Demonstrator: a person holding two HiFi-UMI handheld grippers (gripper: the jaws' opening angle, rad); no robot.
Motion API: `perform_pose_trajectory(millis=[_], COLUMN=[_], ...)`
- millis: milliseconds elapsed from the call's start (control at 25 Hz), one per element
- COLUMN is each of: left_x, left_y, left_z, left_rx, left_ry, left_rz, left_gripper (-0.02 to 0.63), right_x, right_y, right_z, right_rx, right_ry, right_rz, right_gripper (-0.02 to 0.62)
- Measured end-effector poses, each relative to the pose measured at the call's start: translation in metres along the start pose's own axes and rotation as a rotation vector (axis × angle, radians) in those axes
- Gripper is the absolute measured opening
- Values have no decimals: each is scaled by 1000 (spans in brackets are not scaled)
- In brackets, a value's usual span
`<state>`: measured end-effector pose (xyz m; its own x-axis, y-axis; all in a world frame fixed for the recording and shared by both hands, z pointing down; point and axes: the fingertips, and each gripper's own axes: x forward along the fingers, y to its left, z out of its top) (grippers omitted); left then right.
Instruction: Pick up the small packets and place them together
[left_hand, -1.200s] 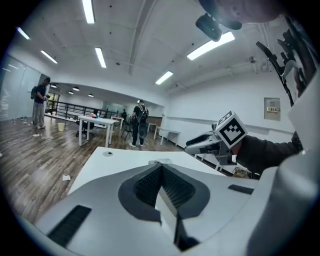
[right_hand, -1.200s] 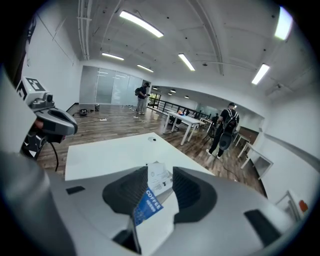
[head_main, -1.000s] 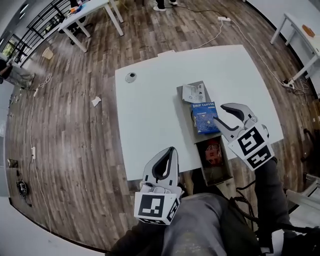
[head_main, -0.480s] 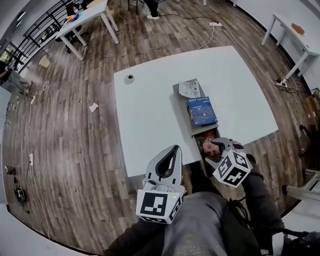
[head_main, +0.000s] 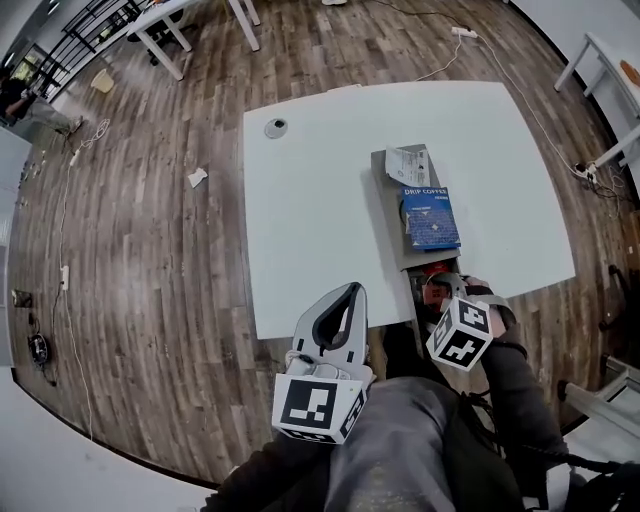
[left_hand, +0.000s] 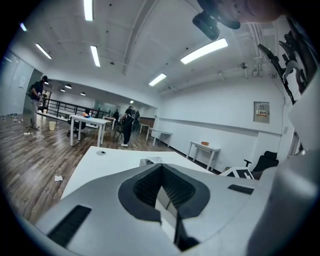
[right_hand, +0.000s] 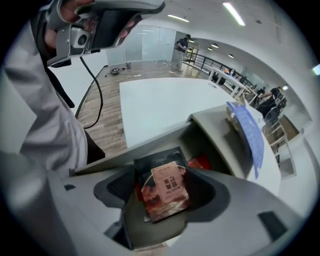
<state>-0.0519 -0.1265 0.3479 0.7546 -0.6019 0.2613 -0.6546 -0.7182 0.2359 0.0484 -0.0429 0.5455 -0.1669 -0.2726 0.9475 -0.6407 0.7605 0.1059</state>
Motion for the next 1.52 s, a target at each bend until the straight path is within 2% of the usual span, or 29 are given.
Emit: perform_pose_trajectory(millis=[80, 120, 160, 200, 280, 520, 840, 1000, 1280, 1520], left_x=[4, 5, 7, 8, 9, 4, -20, -27, -14, 14], left_y=[3, 3, 4, 4, 3, -4, -26, -28, -19, 1], left_z=[-2, -4, -5, -6, -8, -6, 2, 8, 20, 28], left_rx=[-8, -10, -11, -10, -9, 13, 41, 57, 47, 16], left_ry=[10, 12, 14, 17, 22, 12, -21, -37, -55, -62], left_rz=[7, 9, 11, 11, 8, -20, -97, -104, -82, -31], left_gripper=[-5, -5, -6, -6, -6, -5, -6, -6, -5, -5], right_x=[0, 0, -1, -2, -4, -24, -68, -85, -133, -138], right_y=[-2, -5, -10, -15, -20, -18, -2, -6, -59, -127], right_z=[0, 0, 1, 2, 5, 10, 30, 40, 61, 77], right_rx=[-5, -9, -9, -2, 23, 59, 170, 189, 195, 136], right_ry=[12, 12, 5, -7, -31, -78, -217, -271, -360, -350], right_rz=[-7, -26, -57, -88, -114, -164, -231, -252, -339, -400], right_gripper=[313, 287, 227, 113, 83, 72, 72, 72, 72, 72])
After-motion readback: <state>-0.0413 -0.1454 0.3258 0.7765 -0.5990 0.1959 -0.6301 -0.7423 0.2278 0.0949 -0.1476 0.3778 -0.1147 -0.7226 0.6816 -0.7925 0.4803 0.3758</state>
